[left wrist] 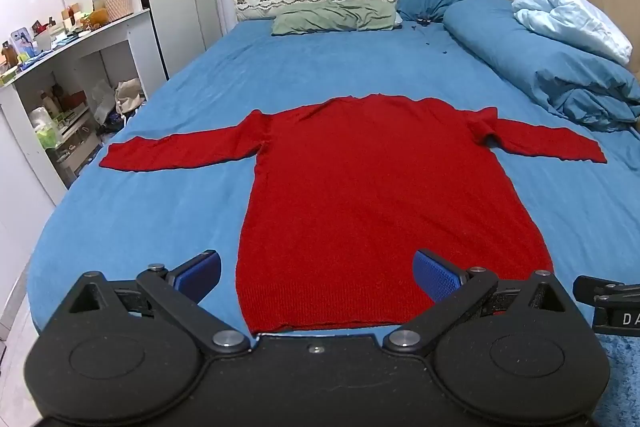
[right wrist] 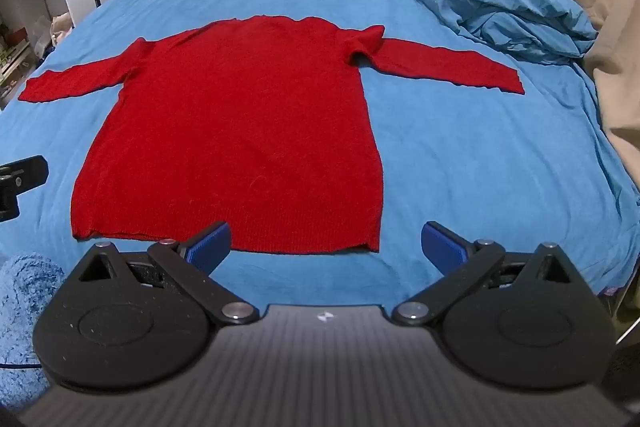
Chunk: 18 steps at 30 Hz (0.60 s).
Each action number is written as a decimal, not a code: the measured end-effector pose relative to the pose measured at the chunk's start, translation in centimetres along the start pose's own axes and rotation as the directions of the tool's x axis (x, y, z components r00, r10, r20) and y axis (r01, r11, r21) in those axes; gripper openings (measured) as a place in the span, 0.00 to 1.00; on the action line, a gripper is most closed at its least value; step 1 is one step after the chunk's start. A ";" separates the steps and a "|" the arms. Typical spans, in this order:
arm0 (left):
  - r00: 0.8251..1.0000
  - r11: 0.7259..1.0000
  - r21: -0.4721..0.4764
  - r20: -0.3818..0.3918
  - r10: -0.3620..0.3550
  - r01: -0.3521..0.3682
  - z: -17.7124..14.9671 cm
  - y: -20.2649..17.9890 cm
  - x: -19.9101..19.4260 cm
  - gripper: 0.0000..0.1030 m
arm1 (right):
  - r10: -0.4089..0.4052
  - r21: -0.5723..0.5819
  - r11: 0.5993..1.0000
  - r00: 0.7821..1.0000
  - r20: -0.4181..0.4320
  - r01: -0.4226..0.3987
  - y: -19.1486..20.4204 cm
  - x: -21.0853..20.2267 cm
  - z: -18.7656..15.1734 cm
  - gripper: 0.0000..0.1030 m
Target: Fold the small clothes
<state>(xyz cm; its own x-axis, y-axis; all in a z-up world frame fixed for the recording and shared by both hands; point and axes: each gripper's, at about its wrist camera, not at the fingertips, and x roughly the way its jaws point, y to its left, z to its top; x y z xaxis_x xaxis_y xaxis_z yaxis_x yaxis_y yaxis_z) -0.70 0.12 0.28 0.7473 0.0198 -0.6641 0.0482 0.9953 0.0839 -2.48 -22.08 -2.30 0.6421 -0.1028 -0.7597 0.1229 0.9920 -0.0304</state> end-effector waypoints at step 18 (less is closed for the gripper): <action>1.000 1.000 0.000 0.010 0.012 -0.012 -0.1 0.0 0.0 1.00 | 0.011 0.002 1.000 1.000 -0.006 -0.011 0.2 -0.3 -0.2 1.00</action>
<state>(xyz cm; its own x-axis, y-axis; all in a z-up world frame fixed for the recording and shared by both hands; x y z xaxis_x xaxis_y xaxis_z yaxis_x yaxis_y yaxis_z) -0.78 0.12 0.15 0.7545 0.0308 -0.6556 0.0389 0.9950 0.0915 -2.82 -21.80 -2.17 0.6392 -0.0916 -0.7636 0.1177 0.9928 -0.0205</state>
